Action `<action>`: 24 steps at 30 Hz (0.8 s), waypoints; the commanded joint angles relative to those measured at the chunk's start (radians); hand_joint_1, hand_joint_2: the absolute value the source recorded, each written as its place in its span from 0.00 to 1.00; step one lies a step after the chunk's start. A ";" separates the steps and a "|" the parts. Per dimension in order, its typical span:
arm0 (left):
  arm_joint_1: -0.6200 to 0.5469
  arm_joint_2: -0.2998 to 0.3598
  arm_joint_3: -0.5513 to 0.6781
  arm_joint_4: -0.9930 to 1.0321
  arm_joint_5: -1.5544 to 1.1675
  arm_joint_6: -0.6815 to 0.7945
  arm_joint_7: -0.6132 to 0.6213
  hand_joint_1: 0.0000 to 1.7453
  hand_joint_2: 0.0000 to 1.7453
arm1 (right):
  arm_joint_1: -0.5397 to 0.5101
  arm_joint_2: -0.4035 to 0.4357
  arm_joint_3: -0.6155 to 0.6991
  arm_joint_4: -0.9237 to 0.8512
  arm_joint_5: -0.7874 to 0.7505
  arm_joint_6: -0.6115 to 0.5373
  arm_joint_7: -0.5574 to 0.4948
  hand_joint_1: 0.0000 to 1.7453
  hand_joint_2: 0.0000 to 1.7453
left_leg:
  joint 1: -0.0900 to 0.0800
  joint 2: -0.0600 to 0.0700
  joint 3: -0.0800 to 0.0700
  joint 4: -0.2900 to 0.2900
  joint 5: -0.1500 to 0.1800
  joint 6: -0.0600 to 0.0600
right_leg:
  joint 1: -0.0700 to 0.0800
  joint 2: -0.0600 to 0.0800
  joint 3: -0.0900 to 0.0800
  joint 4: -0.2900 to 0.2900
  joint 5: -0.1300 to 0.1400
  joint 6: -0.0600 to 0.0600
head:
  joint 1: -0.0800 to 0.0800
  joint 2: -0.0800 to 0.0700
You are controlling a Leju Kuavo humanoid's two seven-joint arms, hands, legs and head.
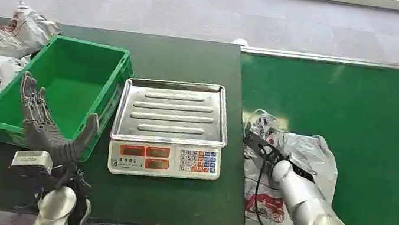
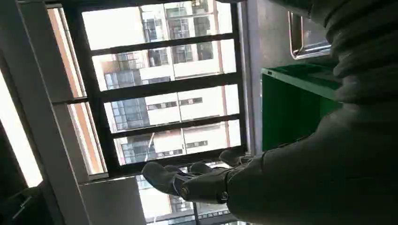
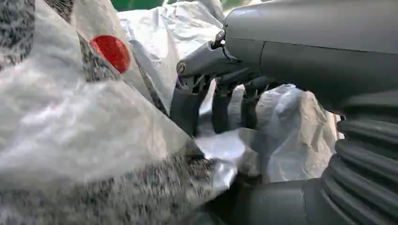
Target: Moved the parcel from conveyor to table for the left to box.
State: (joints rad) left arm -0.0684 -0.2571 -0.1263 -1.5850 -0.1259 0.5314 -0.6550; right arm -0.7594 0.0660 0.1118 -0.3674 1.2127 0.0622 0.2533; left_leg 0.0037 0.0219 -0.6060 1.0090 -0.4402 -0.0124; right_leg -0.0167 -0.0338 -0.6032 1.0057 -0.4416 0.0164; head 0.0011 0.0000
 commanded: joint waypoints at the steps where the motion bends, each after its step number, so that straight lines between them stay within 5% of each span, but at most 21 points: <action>1: -0.017 0.021 0.021 0.025 0.001 0.008 0.003 0.00 1.00 | -0.029 -0.011 0.015 0.039 -0.008 -0.012 -0.022 1.00 1.00 | 0.000 -0.001 0.001 -0.001 0.000 0.000 | 0.000 0.002 0.001 0.000 0.000 -0.001 | 0.000 0.000; 10: 0.012 0.029 0.041 -0.023 0.007 0.014 -0.004 0.00 1.00 | -0.019 0.018 -0.047 -0.047 -0.057 -0.178 -0.126 1.00 1.00 | 0.000 0.001 0.001 -0.001 -0.001 0.000 | 0.000 0.005 0.000 0.000 0.000 -0.001 | 0.000 0.000; 14: 0.052 0.021 0.064 -0.072 0.005 0.023 -0.011 0.00 1.00 | 0.085 0.069 -0.110 -0.391 -0.135 -0.417 -0.233 1.00 1.00 | 0.001 0.002 0.002 -0.001 -0.001 0.000 | 0.000 0.006 0.000 -0.001 0.000 -0.002 | 0.000 0.000; 16: 0.061 0.019 0.065 -0.078 0.003 0.020 -0.013 0.00 1.00 | 0.160 0.072 -0.093 -0.600 -0.133 -0.344 -0.178 1.00 1.00 | 0.000 0.002 0.000 -0.001 0.000 0.000 | 0.000 0.004 -0.001 0.000 0.000 -0.001 | 0.000 0.000; 24: 0.056 0.017 0.065 -0.072 0.002 0.021 -0.014 0.00 1.00 | 0.162 0.067 -0.093 -0.582 -0.134 -0.345 -0.183 1.00 1.00 | 0.001 -0.001 0.002 -0.001 -0.001 0.000 | 0.001 0.002 0.001 -0.001 -0.001 -0.002 | 0.000 0.000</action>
State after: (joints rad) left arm -0.0084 -0.2544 -0.0999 -1.6747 -0.1244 0.5470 -0.6710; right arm -0.6210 0.1190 0.0606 -0.8363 1.0842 -0.2956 0.0721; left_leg 0.0039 0.0217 -0.6065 1.0089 -0.4405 -0.0127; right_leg -0.0164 -0.0341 -0.6038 1.0057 -0.4428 0.0160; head 0.0011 0.0000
